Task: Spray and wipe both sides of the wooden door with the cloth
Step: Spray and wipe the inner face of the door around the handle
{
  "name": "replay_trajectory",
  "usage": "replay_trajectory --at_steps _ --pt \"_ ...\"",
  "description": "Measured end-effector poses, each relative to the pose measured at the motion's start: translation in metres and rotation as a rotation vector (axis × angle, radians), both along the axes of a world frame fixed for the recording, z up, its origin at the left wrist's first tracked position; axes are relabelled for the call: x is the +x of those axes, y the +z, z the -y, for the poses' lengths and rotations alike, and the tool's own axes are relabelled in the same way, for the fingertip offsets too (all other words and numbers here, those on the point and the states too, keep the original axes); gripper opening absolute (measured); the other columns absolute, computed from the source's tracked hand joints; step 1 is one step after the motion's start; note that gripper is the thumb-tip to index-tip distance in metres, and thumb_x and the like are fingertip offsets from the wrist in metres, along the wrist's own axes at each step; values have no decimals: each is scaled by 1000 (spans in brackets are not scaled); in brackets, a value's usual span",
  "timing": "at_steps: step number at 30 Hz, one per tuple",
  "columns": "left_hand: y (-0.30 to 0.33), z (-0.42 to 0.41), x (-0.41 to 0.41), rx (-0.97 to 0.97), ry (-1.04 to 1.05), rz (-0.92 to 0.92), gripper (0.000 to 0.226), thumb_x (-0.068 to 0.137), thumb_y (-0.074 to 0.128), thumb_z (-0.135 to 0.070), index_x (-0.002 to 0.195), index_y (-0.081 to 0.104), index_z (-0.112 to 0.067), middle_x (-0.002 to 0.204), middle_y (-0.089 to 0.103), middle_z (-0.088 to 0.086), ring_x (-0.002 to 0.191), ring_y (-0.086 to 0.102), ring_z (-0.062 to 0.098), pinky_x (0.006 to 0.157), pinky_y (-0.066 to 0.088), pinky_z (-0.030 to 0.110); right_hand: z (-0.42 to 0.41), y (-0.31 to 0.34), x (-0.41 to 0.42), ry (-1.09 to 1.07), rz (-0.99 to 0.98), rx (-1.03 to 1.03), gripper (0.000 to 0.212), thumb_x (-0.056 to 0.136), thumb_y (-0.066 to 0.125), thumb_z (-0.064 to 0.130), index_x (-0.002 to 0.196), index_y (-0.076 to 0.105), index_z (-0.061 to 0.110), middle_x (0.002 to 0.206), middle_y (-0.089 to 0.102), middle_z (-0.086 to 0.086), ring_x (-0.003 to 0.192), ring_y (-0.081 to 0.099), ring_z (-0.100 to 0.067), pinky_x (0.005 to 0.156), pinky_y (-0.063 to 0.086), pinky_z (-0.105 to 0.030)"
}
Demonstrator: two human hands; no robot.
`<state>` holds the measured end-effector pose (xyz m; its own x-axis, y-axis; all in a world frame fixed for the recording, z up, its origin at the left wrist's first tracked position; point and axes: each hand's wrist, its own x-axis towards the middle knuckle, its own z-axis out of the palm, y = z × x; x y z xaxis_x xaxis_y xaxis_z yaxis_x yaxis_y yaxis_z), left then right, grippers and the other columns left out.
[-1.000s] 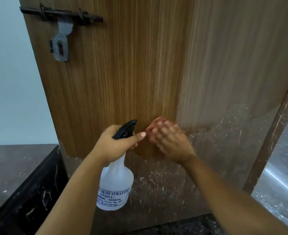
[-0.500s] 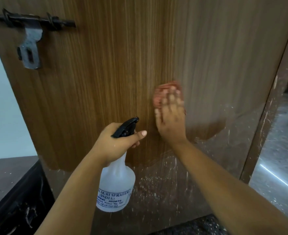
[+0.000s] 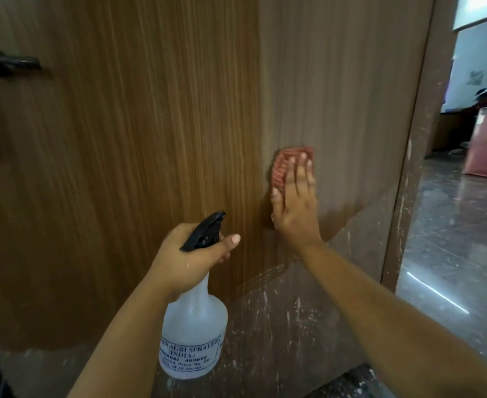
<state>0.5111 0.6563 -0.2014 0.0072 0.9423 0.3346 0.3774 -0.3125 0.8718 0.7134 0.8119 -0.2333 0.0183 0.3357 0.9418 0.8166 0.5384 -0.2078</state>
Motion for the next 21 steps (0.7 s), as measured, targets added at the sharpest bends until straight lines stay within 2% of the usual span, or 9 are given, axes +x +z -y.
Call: replay_trajectory --at_steps 2,3,6,8,10,13,14,17,21 --pt "6 -4 4 13 2 -10 29 85 76 -34 85 71 -5 77 74 6 78 72 14 76 51 27 -10 32 27 24 125 64 60 105 32 30 155 14 2 161 3 -9 151 5 -33 124 2 -39" --pt "9 -7 7 27 4 -23 29 85 76 -34 84 71 -6 78 75 6 79 72 15 78 52 30 -17 42 45 16 20 40 60 105 32 30 154 15 1 162 5 -13 151 7 -33 124 3 -38" --pt "10 -12 12 47 19 -33 29 84 76 -38 82 72 -9 77 75 4 81 73 16 86 56 39 -45 27 102 -40 -645 -204 59 107 28 33 155 15 1 162 12 -19 151 9 -33 123 7 -38" --pt "9 -11 17 75 21 -31 29 83 76 -39 78 72 -11 76 74 4 81 72 18 89 56 47 -39 -5 97 -118 -942 -365 58 107 26 31 155 13 -1 162 11 -22 151 10 -34 122 7 -36" --pt "7 -11 23 91 19 -36 28 83 76 -39 73 71 -14 75 73 6 80 71 20 89 56 51 -24 -31 71 -93 -859 -351 60 106 25 33 154 13 -1 162 8 -22 151 7 -34 122 5 -35" --pt "5 -15 28 85 15 -57 27 81 75 -39 72 71 -13 75 73 7 78 71 16 89 56 50 -18 -15 77 61 -255 -210 58 108 25 36 158 4 15 164 -8 1 152 -8 -18 121 -5 -27" --pt "4 -16 29 83 3 -62 27 80 75 -40 71 71 -15 75 73 6 79 71 15 89 56 49 -24 2 91 57 -162 -159 57 108 25 35 158 4 17 163 -8 5 152 -8 -16 121 -5 -26" --pt "2 -20 36 90 -22 -78 26 77 74 -44 71 71 -18 75 73 4 78 71 15 89 56 49 -57 46 146 -29 -404 -158 57 108 25 34 158 7 13 165 2 -6 152 2 -24 124 4 -37" --pt "-1 -27 51 92 -29 -50 34 76 74 -46 73 71 -12 74 71 6 79 71 19 89 56 52 -66 7 149 -129 -912 -387 57 108 19 35 157 5 10 165 5 -11 152 6 -27 124 4 -37"
